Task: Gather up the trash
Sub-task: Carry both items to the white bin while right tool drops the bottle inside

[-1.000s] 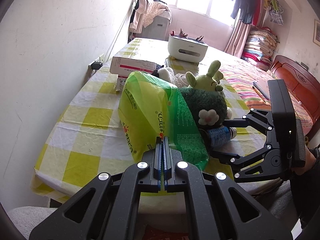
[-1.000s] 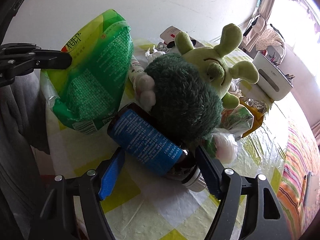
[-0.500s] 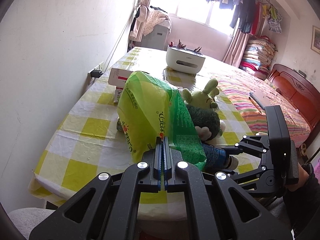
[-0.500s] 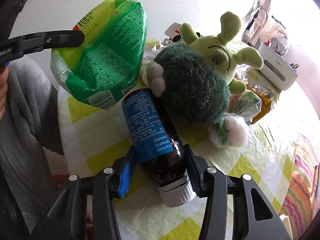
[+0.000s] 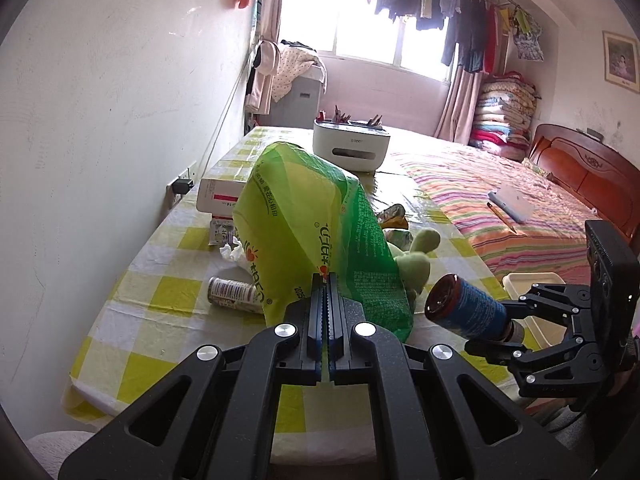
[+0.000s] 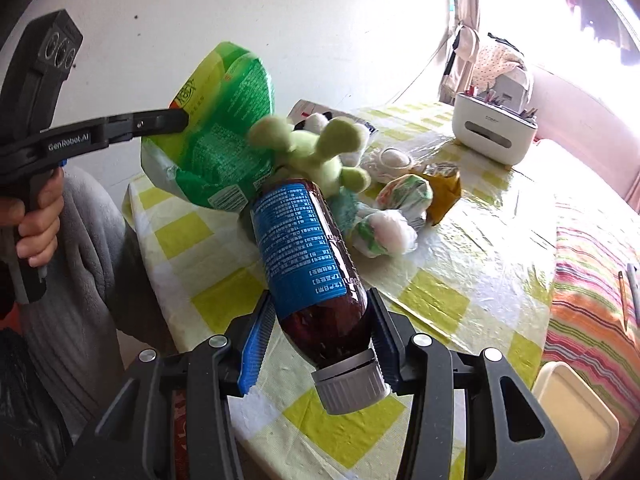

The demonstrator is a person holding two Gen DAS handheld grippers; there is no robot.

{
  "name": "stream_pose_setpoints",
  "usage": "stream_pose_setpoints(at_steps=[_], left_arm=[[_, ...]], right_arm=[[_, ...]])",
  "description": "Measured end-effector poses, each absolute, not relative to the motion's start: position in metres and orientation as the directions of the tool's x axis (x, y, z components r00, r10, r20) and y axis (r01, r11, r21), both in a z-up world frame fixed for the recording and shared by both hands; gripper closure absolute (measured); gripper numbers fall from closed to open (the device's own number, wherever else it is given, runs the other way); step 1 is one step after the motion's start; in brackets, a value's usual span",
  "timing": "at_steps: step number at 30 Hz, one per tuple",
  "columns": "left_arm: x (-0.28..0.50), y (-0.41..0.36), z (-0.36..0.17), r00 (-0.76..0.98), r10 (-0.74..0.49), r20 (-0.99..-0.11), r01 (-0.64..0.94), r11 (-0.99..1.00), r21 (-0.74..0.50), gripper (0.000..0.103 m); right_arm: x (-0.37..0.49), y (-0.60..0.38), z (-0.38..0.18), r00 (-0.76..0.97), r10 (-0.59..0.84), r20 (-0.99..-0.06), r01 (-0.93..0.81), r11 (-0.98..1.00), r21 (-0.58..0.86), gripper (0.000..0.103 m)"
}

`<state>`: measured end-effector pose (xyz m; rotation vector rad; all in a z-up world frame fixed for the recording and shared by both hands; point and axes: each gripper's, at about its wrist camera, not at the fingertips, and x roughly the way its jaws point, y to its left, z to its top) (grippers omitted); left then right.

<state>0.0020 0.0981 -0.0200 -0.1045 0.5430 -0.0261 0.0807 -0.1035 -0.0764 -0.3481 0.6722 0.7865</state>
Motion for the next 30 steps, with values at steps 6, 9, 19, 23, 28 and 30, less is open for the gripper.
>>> stream_pose_setpoints(at_steps=[6, 9, 19, 23, 28, 30], left_arm=[[0.007, 0.073, -0.014, 0.868, -0.042, -0.495, 0.022, 0.999, -0.046, 0.102], [0.008, 0.057, -0.011, 0.877, -0.029, -0.479, 0.032, 0.999, -0.002, 0.102], [0.006, 0.018, -0.009, 0.902, -0.017, -0.432, 0.069, 0.992, 0.105, 0.102], [0.006, 0.001, -0.01, 0.903, -0.035, -0.428, 0.098, 0.987, 0.126, 0.102], [0.008, -0.027, -0.01, 0.9, -0.075, -0.429, 0.152, 0.977, 0.148, 0.102], [0.008, -0.038, -0.01, 0.899, -0.092, -0.427, 0.173, 0.973, 0.155, 0.102]], right_arm=[[0.078, -0.129, -0.065, 0.57, 0.531, -0.627, -0.691, 0.723, -0.016, 0.058], [0.074, -0.144, -0.059, 0.596, 0.531, -0.602, -0.666, 0.746, -0.001, 0.058], [0.067, -0.191, -0.049, 0.679, 0.501, -0.536, -0.567, 0.822, 0.049, 0.058], [0.064, -0.206, -0.048, 0.708, 0.481, -0.518, -0.531, 0.846, 0.06, 0.058], [0.061, -0.225, -0.046, 0.741, 0.453, -0.495, -0.481, 0.873, 0.08, 0.058], [0.059, -0.233, -0.045, 0.757, 0.438, -0.484, -0.455, 0.886, 0.091, 0.058]])
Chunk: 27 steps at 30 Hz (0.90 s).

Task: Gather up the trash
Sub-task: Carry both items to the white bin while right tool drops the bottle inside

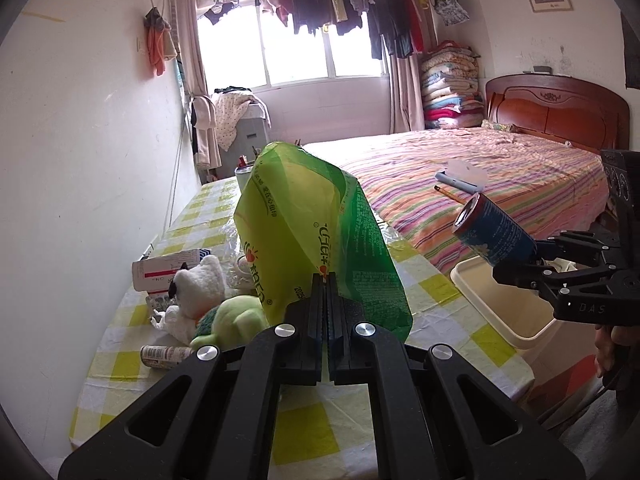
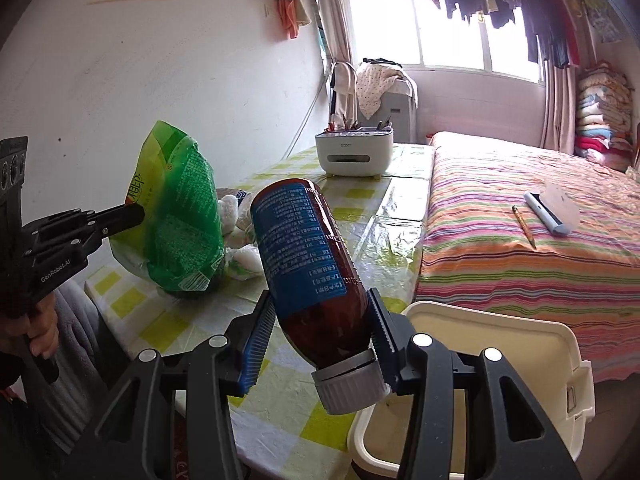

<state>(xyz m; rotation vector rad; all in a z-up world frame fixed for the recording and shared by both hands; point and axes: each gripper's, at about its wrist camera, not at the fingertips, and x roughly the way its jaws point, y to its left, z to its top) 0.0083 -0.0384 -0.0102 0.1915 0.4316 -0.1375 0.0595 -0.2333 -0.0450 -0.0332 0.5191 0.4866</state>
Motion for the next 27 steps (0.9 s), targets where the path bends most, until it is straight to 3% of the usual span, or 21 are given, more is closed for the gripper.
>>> stream_pose_setpoints(at_steps=[13, 27], left_arm=[[0.008, -0.119, -0.015, 0.882, -0.201, -0.427, 0.309, 0.929, 0.202, 0.102], [0.019, -0.173, -0.026, 0.851, -0.273, -0.449, 0.403, 0.888, 0.224, 0.102]], right_arm=[[0.052, -0.294, -0.046, 0.841, 0.293, -0.454, -0.247, 0.956, 0.158, 0.058], [0.066, -0.334, -0.054, 0.858, 0.154, -0.491, -0.045, 0.973, 0.226, 0.057]])
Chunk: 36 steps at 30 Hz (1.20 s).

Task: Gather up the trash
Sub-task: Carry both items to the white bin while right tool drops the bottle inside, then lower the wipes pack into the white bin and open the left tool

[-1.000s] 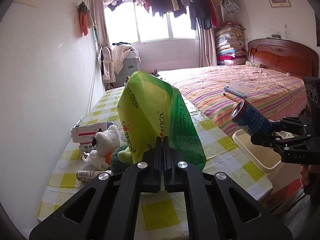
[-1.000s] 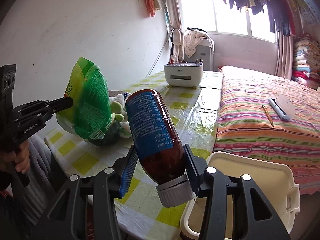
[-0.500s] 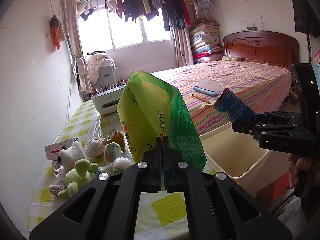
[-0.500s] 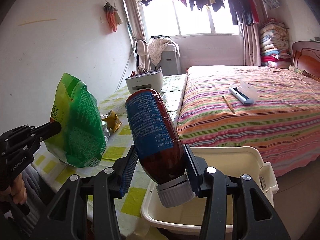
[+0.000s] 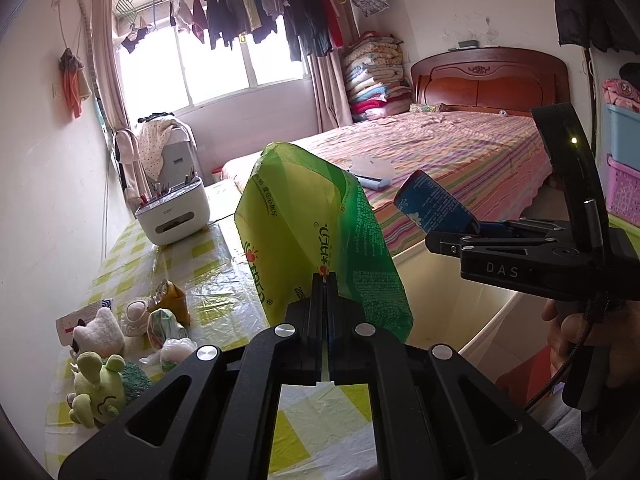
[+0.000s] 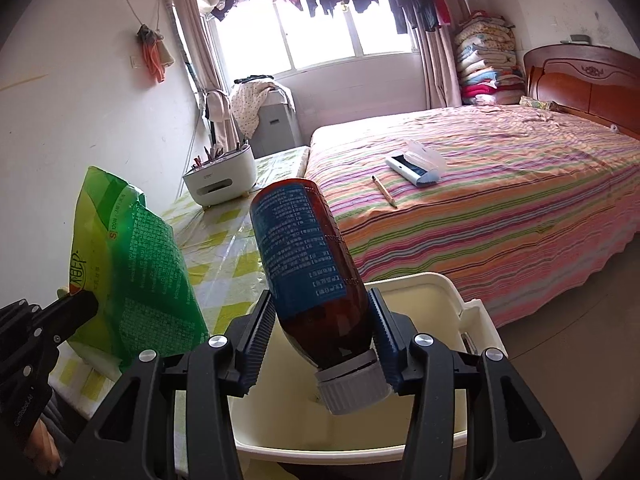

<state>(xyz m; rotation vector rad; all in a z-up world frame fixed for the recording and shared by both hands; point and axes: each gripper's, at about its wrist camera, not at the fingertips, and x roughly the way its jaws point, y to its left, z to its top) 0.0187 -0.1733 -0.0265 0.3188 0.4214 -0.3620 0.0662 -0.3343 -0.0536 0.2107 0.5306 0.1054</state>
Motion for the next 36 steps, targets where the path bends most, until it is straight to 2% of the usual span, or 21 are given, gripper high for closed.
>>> stream_pose_setpoints(at_steps=[2, 3, 4, 6, 10, 24, 30, 32, 33, 34, 36], left_arm=[[0.023, -0.177, -0.026, 0.844, -0.281, -0.456, 0.412, 0.884, 0.219, 0.102], [0.025, -0.179, -0.026, 0.84, -0.284, -0.462, 0.417, 0.883, 0.216, 0.102], [0.027, -0.181, -0.026, 0.836, -0.287, -0.467, 0.422, 0.881, 0.214, 0.102], [0.03, -0.184, -0.027, 0.83, -0.294, -0.474, 0.431, 0.877, 0.211, 0.102], [0.041, -0.192, -0.03, 0.812, -0.301, -0.501, 0.448, 0.871, 0.203, 0.102], [0.081, -0.231, -0.044, 0.708, -0.337, -0.621, 0.528, 0.836, 0.148, 0.101], [0.097, -0.243, -0.049, 0.68, -0.321, -0.659, 0.532, 0.835, 0.142, 0.097], [0.101, -0.243, -0.049, 0.68, -0.315, -0.662, 0.523, 0.841, 0.137, 0.075], [0.101, -0.241, -0.047, 0.691, -0.312, -0.652, 0.514, 0.846, 0.14, 0.042], [0.099, -0.238, -0.043, 0.711, -0.31, -0.632, 0.499, 0.855, 0.142, 0.029], [0.095, -0.229, -0.033, 0.744, -0.309, -0.592, 0.483, 0.861, 0.159, 0.029]], right_arm=[[0.067, -0.339, -0.053, 0.861, 0.151, -0.486, -0.03, 0.968, 0.248, 0.055], [0.067, -0.342, -0.053, 0.864, 0.145, -0.481, -0.019, 0.966, 0.257, 0.05], [0.067, -0.344, -0.052, 0.87, 0.133, -0.475, -0.003, 0.964, 0.264, 0.039], [0.066, -0.35, -0.05, 0.881, 0.126, -0.455, 0.014, 0.956, 0.292, 0.028], [0.062, -0.366, -0.048, 0.9, 0.104, -0.424, 0.065, 0.928, 0.366, 0.028], [0.031, -0.386, -0.028, 0.963, -0.07, -0.261, 0.172, 0.903, 0.393, 0.028], [0.03, -0.391, -0.025, 0.967, -0.076, -0.241, 0.176, 0.887, 0.426, 0.028], [0.032, -0.39, -0.025, 0.967, -0.074, -0.243, 0.176, 0.885, 0.43, 0.028], [0.033, -0.39, -0.025, 0.968, -0.069, -0.243, 0.171, 0.886, 0.431, 0.028], [0.033, -0.389, -0.025, 0.968, -0.063, -0.243, 0.166, 0.886, 0.433, 0.028], [0.034, -0.388, -0.025, 0.97, -0.052, -0.239, 0.156, 0.885, 0.439, 0.028]])
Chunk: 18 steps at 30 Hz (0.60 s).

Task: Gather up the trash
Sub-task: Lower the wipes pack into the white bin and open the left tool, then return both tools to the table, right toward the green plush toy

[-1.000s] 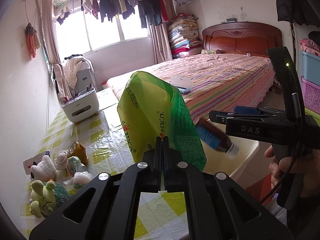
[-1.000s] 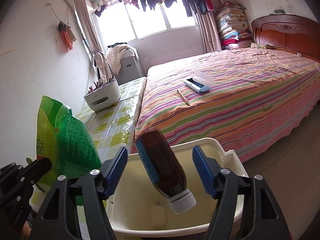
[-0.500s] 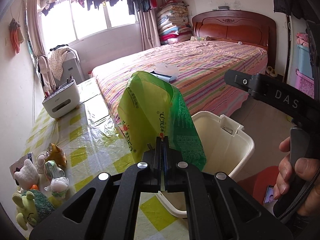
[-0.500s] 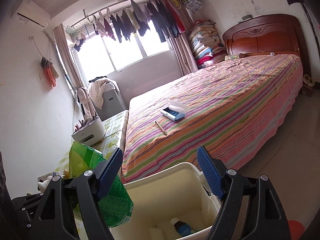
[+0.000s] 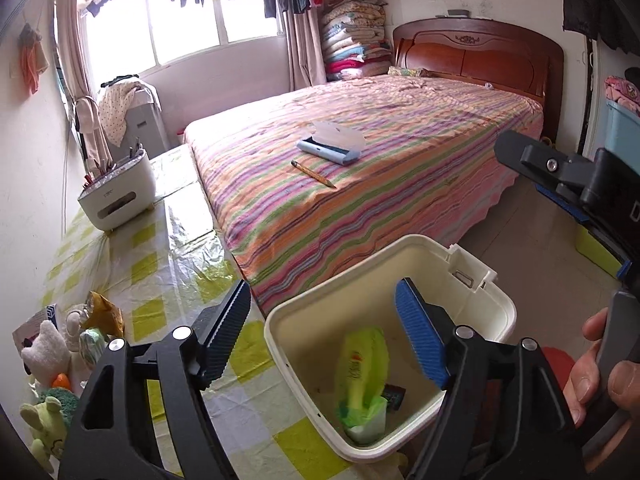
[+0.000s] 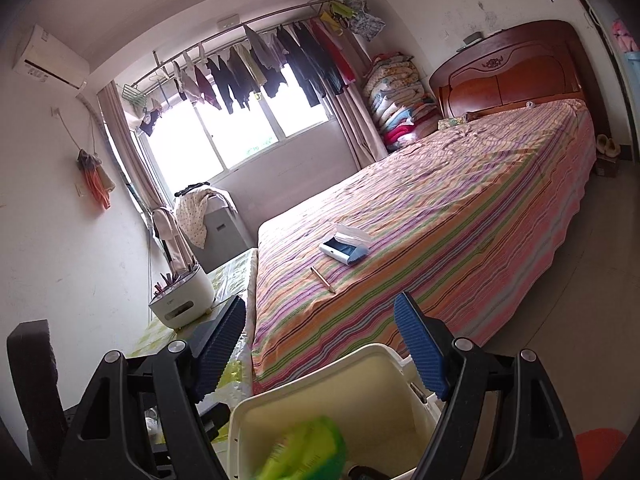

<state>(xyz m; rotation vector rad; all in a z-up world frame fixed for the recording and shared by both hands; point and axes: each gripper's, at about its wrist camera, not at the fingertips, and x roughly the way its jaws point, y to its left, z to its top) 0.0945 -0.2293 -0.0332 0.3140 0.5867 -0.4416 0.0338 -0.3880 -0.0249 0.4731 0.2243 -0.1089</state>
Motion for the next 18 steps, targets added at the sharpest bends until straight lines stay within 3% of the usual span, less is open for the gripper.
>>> stream_pose_setpoints(at_steps=[5, 11, 18], left_arm=[[0.085, -0.19, 0.006, 0.798, -0.296, -0.524, 0.456, 0.866, 0.206, 0.027], [0.062, -0.118, 0.058, 0.907, -0.218, -0.361, 0.33, 0.9, 0.284, 0.018], [0.059, -0.036, 0.073, 0.961, -0.069, -0.268, 0.149, 0.945, 0.292, 0.014]], right_arm=[[0.04, -0.38, -0.024, 0.972, -0.008, -0.233, 0.117, 0.881, 0.458, 0.028], [0.051, -0.35, -0.016, 0.98, 0.022, -0.2, 0.077, 0.876, 0.475, 0.022], [0.066, -0.303, -0.009, 0.981, 0.117, -0.157, -0.021, 0.86, 0.509, 0.017]])
